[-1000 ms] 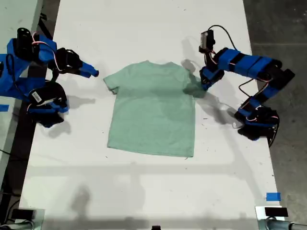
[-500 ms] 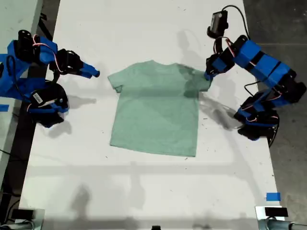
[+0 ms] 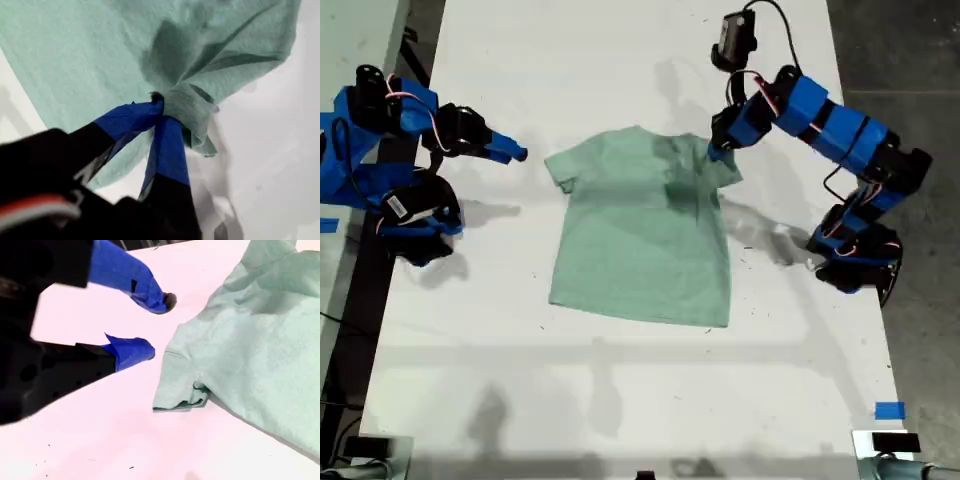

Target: Fold tshirt

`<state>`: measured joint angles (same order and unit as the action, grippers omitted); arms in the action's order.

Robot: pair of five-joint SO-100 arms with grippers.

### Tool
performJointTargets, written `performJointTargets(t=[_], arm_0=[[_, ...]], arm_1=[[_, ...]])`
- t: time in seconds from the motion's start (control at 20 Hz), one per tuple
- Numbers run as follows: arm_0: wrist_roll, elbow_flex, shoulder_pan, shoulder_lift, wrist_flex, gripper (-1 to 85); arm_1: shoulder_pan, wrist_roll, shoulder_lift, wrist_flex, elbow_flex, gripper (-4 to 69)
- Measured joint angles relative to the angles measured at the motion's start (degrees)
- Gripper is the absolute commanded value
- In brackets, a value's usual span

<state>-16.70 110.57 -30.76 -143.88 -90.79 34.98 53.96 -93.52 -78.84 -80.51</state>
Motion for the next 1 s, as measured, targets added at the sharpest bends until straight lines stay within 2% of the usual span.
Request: performJointTargets(t=[0.25,0.4,0.45,0.55,0.65,0.75,0.9,1.0], arm_0=[[0.00,0.18,0.00,-0.18,0.18,12.3],[0.00,0.18,0.00,-0.18,0.18,12.6],[0.00,0.18,0.00,-0.18,0.18,12.7],[0.00,0.18,0.00,-0.18,0.18,13.3],[0.00,0.18,0.00,-0.18,0.18,13.4],[0.00,0.18,0.00,-0.18,0.18,13.4],[0.00,0.18,0.00,-0.18,0.18,13.3],[0.00,0.18,0.00,-0.18,0.18,13.3]], arm_1=[[-4.66,-0.09,18.28,0.53,15.82,0.2],[-5.62,-0.70,25.75,4.92,16.79,0.2],[-5.71,-1.05,28.04,6.59,16.79,3.2],[-5.89,-1.41,32.70,9.05,16.79,21.2],[-5.89,-1.76,36.91,10.11,17.23,24.9],[-5.89,-2.37,39.20,10.02,18.72,34.7],[-5.89,-2.37,39.20,9.67,19.25,29.2],[-6.06,-2.37,38.58,7.29,19.25,27.3]])
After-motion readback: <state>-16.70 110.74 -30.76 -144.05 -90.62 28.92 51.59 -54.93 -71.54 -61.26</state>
